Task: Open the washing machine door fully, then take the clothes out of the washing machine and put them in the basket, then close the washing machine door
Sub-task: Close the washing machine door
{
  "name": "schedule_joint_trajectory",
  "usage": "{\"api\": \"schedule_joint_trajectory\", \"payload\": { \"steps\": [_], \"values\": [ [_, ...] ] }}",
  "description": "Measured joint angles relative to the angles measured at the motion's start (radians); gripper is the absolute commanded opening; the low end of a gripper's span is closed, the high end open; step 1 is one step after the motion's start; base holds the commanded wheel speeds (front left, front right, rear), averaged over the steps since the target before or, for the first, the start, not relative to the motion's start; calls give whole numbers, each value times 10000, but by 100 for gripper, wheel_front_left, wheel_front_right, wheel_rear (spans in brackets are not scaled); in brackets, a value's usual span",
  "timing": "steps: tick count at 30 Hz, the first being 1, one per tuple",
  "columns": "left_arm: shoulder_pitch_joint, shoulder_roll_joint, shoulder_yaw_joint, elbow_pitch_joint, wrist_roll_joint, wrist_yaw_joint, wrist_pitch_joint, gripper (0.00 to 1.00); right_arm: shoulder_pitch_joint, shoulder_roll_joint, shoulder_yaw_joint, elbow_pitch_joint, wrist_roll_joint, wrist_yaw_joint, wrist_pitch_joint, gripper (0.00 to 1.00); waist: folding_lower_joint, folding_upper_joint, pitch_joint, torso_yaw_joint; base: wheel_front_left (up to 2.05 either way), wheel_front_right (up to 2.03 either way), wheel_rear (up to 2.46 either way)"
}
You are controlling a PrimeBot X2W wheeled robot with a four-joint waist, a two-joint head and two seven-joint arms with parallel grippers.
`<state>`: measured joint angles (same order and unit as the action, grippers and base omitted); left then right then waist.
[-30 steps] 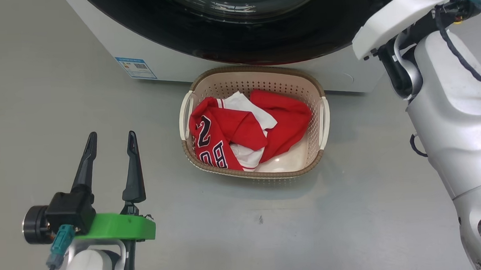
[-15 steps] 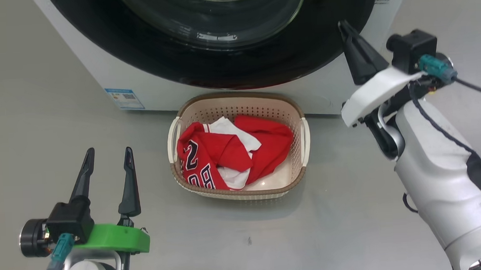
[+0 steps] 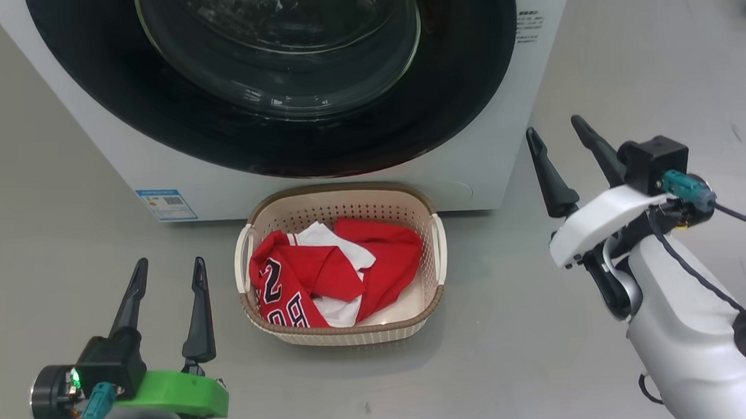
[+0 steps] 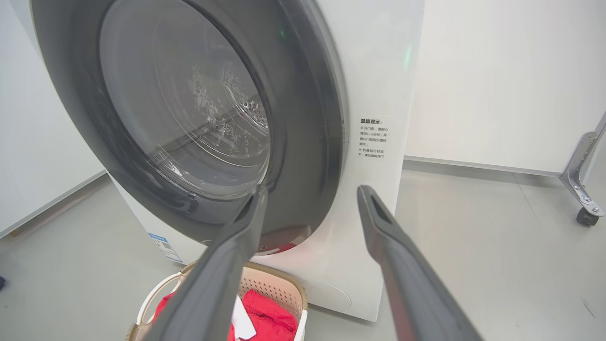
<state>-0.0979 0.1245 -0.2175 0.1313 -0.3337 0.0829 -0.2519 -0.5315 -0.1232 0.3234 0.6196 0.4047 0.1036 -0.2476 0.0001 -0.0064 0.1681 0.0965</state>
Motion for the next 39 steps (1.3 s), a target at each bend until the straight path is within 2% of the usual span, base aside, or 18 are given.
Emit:
{"api": "schedule_joint_trajectory", "payload": {
  "steps": [14, 24, 28, 39],
  "values": [
    [580, 84, -17, 261, 10, 0, 0, 100, 1818, -33, -491, -1078, 17, -374, -2, 100, 0, 0, -840, -516, 0, 0, 0],
    [987, 96, -75, 318, -6, 0, 40, 100, 3150, 6, -736, -1935, 8, -794, -2, 100, 0, 0, -1439, -805, 0, 0, 0],
    [1043, 98, -132, 253, -6, -2, 54, 100, 3515, -8, -842, -2332, -29, -978, -4, 100, 0, 0, -1561, -907, 0, 0, 0],
    [1150, 100, -153, 151, -6, -2, 132, 100, 4401, -2, -861, -3198, -127, -1198, -44, 100, -1, 0, -1682, -950, 0, 0, 0]
  ]
}}
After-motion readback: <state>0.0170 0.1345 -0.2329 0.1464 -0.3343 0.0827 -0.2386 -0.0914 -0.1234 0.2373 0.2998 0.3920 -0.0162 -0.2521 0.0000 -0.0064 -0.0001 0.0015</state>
